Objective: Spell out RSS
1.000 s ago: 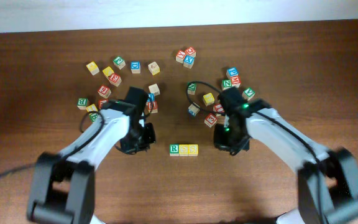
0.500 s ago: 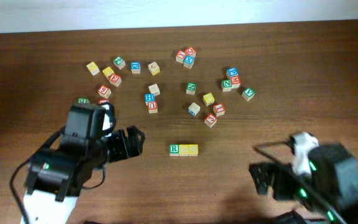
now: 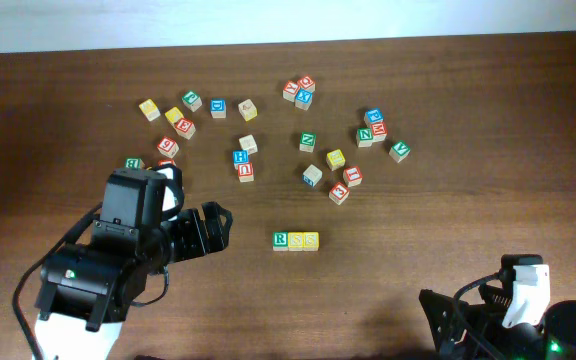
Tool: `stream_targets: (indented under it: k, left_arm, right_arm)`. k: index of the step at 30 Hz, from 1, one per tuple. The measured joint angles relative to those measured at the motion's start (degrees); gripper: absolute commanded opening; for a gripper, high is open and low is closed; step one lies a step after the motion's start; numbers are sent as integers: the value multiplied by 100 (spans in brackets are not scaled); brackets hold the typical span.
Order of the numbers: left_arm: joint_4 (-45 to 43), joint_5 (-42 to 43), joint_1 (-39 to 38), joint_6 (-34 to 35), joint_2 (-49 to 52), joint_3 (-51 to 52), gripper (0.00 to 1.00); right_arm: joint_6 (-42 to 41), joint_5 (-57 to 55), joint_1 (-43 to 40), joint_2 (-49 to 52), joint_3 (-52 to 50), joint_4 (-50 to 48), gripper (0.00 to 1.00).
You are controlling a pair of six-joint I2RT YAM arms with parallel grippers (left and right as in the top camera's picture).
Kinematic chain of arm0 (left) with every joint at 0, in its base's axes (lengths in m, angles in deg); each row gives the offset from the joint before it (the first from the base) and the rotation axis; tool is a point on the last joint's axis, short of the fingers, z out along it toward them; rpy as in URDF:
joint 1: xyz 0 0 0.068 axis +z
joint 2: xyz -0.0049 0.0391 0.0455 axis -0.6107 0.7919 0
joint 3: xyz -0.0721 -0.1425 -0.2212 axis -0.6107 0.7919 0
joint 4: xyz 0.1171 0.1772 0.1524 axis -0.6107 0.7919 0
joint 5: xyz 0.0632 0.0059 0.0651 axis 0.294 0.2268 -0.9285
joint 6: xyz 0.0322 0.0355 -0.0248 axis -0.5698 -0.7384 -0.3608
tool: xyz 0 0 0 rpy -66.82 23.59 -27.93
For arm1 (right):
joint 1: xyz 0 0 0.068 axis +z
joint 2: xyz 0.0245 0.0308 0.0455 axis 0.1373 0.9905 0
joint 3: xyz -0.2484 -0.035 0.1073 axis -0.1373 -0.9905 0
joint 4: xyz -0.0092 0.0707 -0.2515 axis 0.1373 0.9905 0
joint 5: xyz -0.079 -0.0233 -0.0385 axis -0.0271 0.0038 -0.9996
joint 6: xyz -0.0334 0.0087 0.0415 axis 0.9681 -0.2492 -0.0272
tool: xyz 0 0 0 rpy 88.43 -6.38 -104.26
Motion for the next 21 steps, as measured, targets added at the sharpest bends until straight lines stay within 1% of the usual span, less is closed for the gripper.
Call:
stream_targets:
  k: [11, 14, 15, 17, 21]
  left_arm:
    - [0, 0, 0, 0, 0, -2, 99]
    - [0, 0, 0, 0, 0, 0, 99]
    - [2, 0, 0, 0, 0, 0, 99]
    - [7, 0, 0, 0, 0, 0, 99]
    - [13, 0, 0, 0, 0, 0, 99]
  right_arm:
    - [39, -42, -28, 0, -7, 20, 98]
    - [236, -146, -516, -7, -13, 17, 98]
    - [437, -181, -850, -46, -48, -35, 98]
    - [743, -186, -1196, -133, -133, -177, 98]
    - [1707, 26, -2057, -649, -695, -1115, 98]
